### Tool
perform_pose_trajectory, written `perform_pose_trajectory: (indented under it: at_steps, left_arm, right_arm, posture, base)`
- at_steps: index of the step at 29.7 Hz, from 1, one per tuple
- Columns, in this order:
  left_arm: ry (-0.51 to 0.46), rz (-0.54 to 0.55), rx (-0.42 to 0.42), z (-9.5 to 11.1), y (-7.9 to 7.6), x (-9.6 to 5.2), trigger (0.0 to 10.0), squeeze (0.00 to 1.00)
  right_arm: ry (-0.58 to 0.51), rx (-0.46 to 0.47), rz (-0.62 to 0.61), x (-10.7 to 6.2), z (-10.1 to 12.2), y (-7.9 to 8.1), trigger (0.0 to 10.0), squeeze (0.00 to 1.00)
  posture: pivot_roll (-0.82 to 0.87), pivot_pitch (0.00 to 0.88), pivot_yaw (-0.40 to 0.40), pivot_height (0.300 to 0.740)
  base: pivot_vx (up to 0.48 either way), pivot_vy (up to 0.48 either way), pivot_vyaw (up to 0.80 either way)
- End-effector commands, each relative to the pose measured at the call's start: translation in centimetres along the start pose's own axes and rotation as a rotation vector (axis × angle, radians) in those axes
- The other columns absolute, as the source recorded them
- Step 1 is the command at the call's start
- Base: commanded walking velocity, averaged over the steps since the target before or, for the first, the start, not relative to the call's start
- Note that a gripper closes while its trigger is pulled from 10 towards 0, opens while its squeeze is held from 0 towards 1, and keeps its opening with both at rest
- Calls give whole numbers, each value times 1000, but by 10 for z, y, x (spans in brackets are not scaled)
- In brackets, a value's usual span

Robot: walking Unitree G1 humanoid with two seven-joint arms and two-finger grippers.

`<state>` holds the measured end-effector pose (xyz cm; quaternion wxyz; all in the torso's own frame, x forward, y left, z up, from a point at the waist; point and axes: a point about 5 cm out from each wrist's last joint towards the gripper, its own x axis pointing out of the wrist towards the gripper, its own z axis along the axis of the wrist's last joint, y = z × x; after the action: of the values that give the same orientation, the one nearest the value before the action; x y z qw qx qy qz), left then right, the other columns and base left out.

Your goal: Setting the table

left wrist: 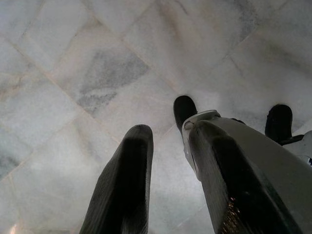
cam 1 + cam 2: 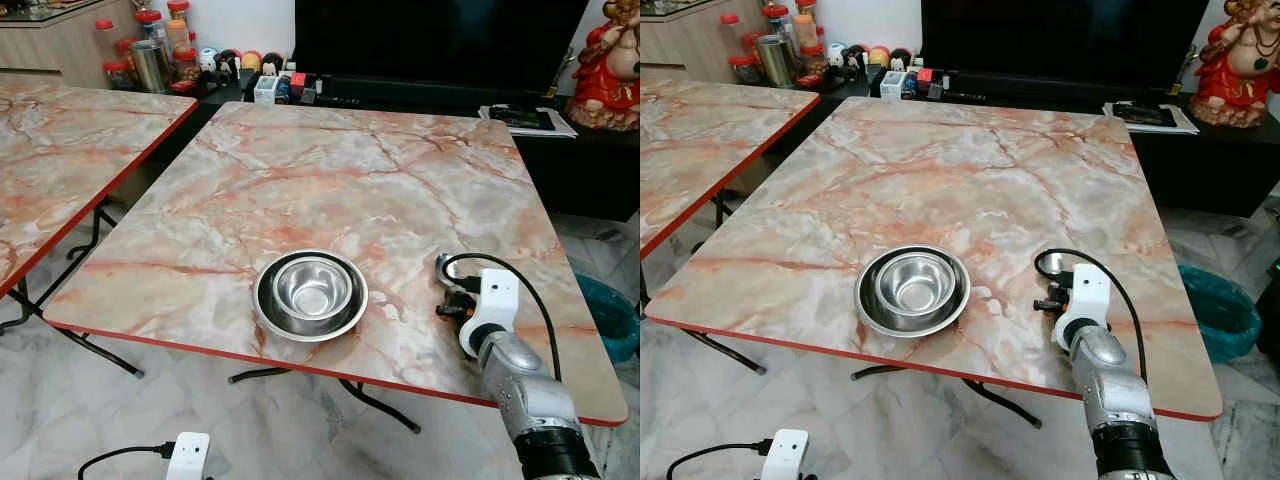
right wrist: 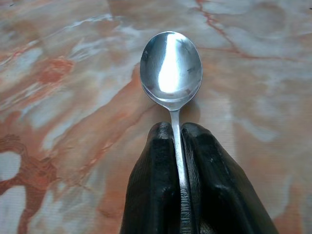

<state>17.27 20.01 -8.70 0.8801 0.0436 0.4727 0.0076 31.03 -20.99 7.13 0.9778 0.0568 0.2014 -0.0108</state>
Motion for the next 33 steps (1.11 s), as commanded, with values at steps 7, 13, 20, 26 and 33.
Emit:
perform_pose_trajectory:
  at_steps: [7,13,20,26,33]
  left_arm:
    - [16,-3,3,-2,-1,0,10000,0]
    - [12,-10,-13,-3,-2,0,10000,0]
    - [14,-9,-23,-4,-2,0,10000,0]
    - [15,-9,-19,-5,-2,-1,10000,0]
    - [17,-10,-16,-6,-2,-1,10000,0]
  right_arm:
    - [-86,31,-61,0,23,-11,10000,0]
    - [-96,57,-63,1,23,-10,10000,0]
    - [-98,61,-66,2,24,-10,10000,0]
    - [-103,64,-77,3,23,-11,10000,0]
    - [-110,67,-75,4,25,-10,10000,0]
  posture:
    - [1,10,-4,736]
    - [3,3,-5,736]
    - [4,0,-8,736]
    - [5,0,-7,736]
    - [4,0,-6,736]
  base:
    - [0,0,0]
    - [0,0,0]
    - [0,0,0]
    - [0,0,0]
    - [0,0,0]
